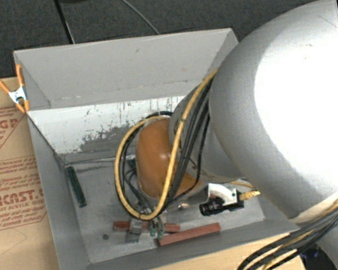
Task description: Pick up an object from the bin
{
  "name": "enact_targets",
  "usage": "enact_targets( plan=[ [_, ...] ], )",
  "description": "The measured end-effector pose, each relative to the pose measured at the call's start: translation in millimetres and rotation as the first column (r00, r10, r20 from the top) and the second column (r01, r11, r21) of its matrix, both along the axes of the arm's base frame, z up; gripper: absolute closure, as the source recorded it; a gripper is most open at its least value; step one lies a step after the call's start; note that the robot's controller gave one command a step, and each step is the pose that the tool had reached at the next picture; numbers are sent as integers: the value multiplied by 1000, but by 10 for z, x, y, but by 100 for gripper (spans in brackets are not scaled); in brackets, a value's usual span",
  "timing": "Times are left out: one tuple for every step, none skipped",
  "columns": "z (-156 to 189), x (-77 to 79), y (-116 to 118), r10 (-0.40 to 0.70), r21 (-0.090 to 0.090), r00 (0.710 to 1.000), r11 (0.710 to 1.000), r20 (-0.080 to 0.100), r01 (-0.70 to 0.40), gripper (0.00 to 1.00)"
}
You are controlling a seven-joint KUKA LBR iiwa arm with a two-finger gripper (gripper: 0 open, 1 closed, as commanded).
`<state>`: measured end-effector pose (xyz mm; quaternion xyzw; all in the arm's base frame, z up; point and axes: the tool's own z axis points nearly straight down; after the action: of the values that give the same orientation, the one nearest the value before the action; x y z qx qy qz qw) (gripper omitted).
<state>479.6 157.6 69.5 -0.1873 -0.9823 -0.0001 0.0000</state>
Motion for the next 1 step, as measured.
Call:
enact_targets(
  plan=[
    [45, -9, -4, 0, -1, 1000, 1000, -3, 0, 100]
  ],
)
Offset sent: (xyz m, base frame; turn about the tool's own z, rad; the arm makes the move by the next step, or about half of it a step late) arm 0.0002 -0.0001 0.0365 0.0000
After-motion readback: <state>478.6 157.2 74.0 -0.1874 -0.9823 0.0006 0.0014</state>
